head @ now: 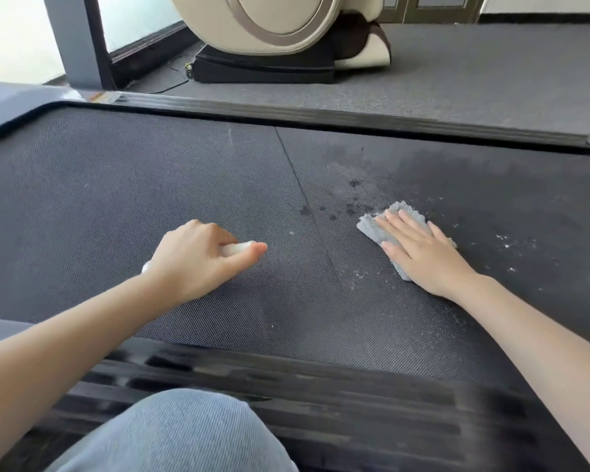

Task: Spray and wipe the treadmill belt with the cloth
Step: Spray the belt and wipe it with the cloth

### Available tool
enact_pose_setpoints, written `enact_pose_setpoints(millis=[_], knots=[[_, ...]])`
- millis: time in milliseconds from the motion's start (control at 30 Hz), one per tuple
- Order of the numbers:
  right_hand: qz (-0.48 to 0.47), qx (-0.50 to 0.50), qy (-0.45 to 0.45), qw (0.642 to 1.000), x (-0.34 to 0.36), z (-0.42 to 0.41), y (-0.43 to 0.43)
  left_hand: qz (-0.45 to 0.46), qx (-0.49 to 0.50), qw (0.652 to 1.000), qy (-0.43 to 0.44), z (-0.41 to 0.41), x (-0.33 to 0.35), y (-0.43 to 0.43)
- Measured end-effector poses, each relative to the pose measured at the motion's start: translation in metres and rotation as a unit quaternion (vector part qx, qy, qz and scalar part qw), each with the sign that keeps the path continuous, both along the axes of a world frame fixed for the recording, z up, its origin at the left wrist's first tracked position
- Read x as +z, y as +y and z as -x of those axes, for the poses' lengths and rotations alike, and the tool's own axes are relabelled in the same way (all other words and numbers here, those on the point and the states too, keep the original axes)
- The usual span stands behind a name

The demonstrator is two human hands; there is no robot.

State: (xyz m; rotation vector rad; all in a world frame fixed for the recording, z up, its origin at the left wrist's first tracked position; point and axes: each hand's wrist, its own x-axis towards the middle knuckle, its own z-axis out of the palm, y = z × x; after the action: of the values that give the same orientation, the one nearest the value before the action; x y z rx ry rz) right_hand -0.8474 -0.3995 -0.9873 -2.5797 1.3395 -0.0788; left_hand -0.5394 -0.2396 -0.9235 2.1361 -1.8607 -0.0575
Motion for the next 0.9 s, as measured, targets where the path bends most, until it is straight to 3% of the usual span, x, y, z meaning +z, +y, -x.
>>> enact_pose_setpoints(millis=[167, 400, 667, 900], knots=[[0.000, -0.006, -0.003, 1.000, 0.002, 0.000, 0.002, 0.110, 0.027, 0.993, 0.018, 0.003, 0.003, -0.029], [0.006, -0.009, -0.003, 1.000, 0.001, -0.001, 0.002, 0.052, 0.046, 0.998, 0.004, -0.001, 0.004, -0.076], [0.010, -0.013, -0.014, 1.000, -0.001, -0.001, 0.000, 0.130, 0.039, 0.991, 0.011, 0.008, 0.005, -0.124], [0.022, -0.004, -0.002, 1.000, 0.000, 0.000, -0.001, 0.079, 0.058, 0.995, 0.013, 0.025, 0.012, -0.201]])
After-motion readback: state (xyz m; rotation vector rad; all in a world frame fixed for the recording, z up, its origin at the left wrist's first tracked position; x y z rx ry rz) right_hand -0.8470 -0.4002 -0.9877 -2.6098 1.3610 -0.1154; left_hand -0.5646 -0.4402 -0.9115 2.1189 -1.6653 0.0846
